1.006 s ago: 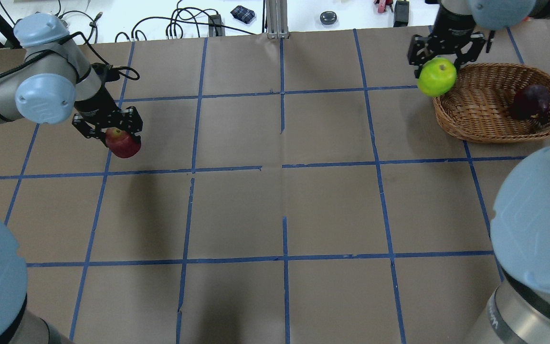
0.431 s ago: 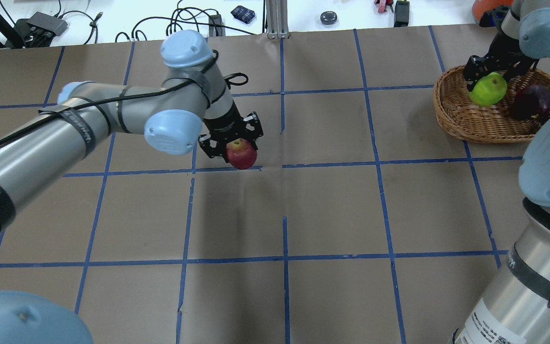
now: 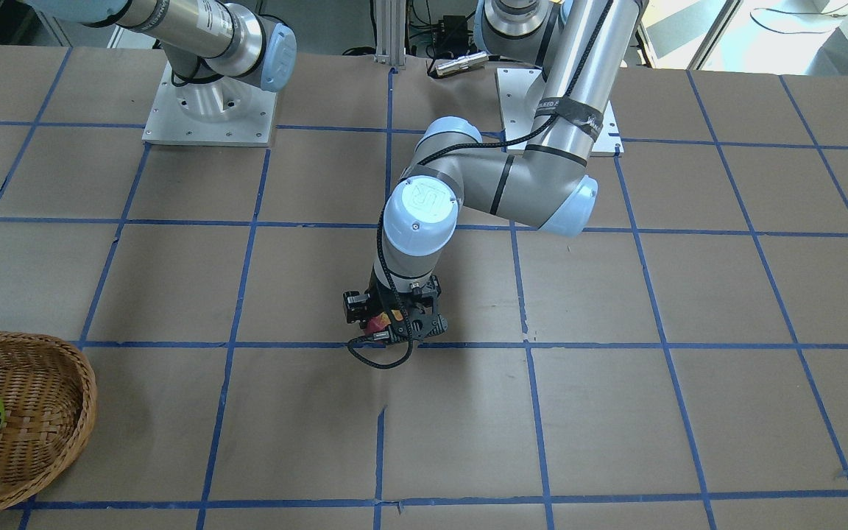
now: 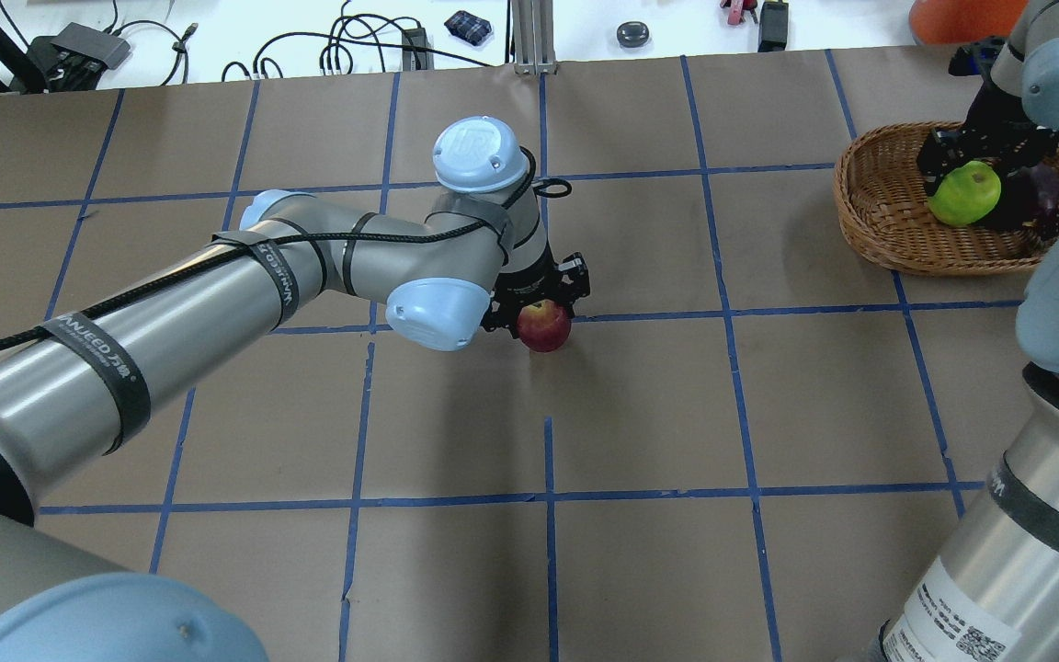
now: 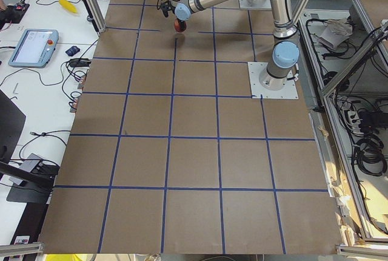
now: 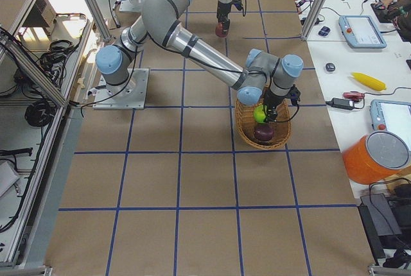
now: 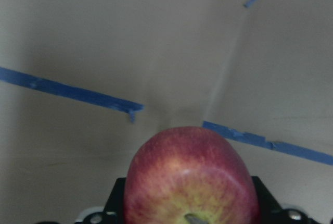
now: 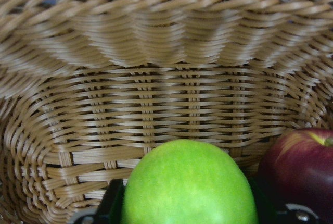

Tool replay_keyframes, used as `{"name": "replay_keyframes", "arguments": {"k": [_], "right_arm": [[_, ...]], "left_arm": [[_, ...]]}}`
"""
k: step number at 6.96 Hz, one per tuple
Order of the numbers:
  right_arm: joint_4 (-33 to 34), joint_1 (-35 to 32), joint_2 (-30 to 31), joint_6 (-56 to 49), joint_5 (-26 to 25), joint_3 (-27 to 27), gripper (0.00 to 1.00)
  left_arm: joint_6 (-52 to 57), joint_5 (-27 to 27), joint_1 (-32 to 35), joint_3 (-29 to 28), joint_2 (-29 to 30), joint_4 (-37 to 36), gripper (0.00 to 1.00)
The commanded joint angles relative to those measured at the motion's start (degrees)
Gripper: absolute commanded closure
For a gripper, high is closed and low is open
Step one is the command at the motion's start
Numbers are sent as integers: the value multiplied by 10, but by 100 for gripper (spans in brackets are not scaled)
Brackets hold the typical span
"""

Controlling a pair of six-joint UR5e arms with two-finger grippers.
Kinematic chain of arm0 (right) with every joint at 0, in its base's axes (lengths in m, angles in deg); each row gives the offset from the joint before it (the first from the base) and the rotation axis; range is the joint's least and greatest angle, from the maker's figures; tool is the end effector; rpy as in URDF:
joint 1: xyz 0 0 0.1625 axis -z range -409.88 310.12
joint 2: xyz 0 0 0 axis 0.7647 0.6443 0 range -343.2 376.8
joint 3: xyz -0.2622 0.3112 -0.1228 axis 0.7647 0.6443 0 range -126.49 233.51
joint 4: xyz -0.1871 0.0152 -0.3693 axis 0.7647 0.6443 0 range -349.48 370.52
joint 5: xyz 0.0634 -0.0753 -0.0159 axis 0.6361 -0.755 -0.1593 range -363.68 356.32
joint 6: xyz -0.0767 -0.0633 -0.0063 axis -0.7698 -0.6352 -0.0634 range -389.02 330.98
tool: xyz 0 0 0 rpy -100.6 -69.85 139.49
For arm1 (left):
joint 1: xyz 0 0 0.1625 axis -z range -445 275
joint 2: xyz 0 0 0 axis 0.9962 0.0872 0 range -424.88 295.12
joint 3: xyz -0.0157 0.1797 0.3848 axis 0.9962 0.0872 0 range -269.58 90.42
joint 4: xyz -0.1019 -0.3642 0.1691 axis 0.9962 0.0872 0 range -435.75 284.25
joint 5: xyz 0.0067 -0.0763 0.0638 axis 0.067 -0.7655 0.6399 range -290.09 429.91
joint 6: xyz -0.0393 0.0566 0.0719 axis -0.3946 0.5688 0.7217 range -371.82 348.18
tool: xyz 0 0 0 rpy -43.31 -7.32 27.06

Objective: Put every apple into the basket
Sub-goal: 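Release the green apple in the basket while the left gripper sets down the red apple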

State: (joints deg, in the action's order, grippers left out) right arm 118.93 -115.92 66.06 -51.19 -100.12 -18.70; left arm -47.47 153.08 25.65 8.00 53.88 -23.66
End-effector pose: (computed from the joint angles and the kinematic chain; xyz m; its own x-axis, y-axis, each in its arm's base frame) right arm -0.1849 -0.7168 0.2251 -0.9970 0.0224 0.0737 0.0309 0.9928 0.1156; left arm -0.3554 -0.5317 0.2065 -0.9595 -0.2583 0.1124 -0.2546 0.9659 0.0470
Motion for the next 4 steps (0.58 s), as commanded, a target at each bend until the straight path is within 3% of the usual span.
{"name": "replay_keyframes", "arguments": {"k": [1, 2, 4], "right_arm": [[-30, 5, 1, -11, -1, 4, 6], [-33, 5, 3, -11, -1, 8, 0], [-113, -10, 62, -2, 6, 21, 0]], "left_arm": [[31, 43, 7, -1, 6, -24, 0], [46, 41, 1, -12, -17, -16, 0], [90, 38, -26, -20, -80, 48, 0]]}}
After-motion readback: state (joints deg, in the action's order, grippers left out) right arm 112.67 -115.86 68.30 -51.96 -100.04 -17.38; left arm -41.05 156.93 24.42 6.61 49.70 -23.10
